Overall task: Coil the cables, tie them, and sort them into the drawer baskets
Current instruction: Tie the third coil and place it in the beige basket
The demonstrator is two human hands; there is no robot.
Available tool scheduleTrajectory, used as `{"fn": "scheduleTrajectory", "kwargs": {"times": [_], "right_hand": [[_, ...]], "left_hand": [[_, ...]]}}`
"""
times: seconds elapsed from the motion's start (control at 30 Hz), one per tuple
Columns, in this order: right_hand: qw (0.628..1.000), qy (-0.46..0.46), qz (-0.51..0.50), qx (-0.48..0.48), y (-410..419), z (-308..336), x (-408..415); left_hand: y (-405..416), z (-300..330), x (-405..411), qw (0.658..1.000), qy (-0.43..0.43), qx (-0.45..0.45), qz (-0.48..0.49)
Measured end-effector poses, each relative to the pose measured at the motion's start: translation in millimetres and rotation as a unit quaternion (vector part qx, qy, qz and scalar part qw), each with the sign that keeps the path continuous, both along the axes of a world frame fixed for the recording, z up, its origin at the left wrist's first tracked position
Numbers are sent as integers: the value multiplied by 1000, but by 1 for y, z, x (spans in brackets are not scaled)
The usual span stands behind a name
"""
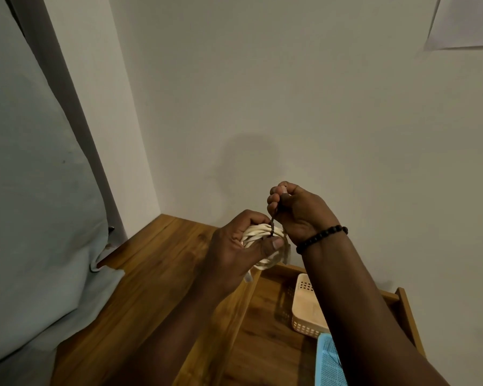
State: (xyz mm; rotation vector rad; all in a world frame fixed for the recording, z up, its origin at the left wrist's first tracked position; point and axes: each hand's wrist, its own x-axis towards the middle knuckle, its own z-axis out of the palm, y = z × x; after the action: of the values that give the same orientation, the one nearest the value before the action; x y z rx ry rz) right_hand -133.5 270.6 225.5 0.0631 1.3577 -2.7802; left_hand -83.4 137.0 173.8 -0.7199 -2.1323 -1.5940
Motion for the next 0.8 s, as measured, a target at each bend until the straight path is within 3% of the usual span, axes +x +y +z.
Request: {"fn": "scheduleTrajectory", "kwargs": {"times": [0.17,0.27,0.43,0.57,0.67,0.8], "right_hand": [[1000,0,-1,29,-7,-12,-6],[977,40,-43,203,2,-25,-7],[913,66,97,391,22,-64,15],[893,86,127,423,13,-105,38],[907,71,58,411,10,-123,46],[920,31,-33,390,27,-143,47]], "left_hand": [[-7,-7,-9,1000,-6,1,14],[-11,-17,-16,998,-48,30,37],[-10,-45,-21,971,-162,153,92],[-1,-66,-22,957,-211,164,118],[7,-82,-23,950,-256,140,114],[13,-108,-24,922,-365,125,31]]}}
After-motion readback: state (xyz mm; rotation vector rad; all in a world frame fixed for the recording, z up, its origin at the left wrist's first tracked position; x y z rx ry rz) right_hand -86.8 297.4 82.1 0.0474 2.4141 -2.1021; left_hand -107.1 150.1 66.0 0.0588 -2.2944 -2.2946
